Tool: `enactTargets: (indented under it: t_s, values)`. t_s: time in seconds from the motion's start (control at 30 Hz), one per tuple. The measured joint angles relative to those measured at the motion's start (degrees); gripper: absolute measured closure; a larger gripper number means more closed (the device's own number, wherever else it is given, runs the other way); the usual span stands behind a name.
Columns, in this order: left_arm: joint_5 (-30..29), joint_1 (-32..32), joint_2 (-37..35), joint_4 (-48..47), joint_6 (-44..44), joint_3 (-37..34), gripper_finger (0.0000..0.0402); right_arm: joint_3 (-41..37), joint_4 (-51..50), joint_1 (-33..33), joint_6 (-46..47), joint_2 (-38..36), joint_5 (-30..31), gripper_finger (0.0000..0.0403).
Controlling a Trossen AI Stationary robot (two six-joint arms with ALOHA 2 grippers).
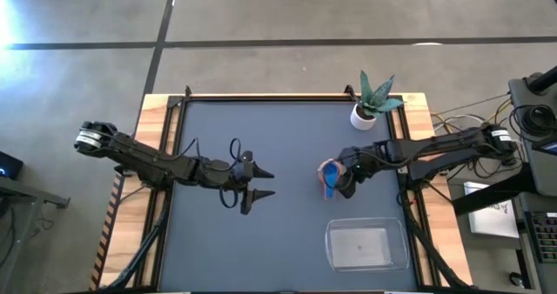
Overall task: Nest measuring cups in basket
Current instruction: Put the stacked measuring cups into the bin
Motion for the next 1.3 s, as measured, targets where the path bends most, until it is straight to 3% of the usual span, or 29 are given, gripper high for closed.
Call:
enactTargets:
  t_s: [0.4, 0.67, 1.07, 1.2, 1.3]
  values:
    - [-0.4, 0.1, -6.4, -2.1, 1.7, -0.8, 0.0170, 0.0, -4.8, 2.7, 3.2, -3.1, 3.7, 0.0172]
    - [-0.5, 0.8, -6.0, -2.2, 3.4, -1.3, 0.0170, -0.1, -8.1, 3.4, 5.1, -2.3, 6.6, 0.0172]
    - [3.8, 11.4, -16.7, -20.4, 7.1, 5.8, 0.0170, -0.1, -8.2, 3.4, 7.2, -2.2, 6.6, 0.0172]
    - [4.4, 10.6, -18.6, -19.6, 4.5, 3.2, 0.0170, -0.1, -7.8, 3.4, 7.3, -2.2, 6.6, 0.0172]
    - [4.6, 9.1, -18.9, -13.6, 3.1, -1.4, 0.0170, -0.1, -7.6, 3.4, 8.3, -2.2, 6.8, 0.0172]
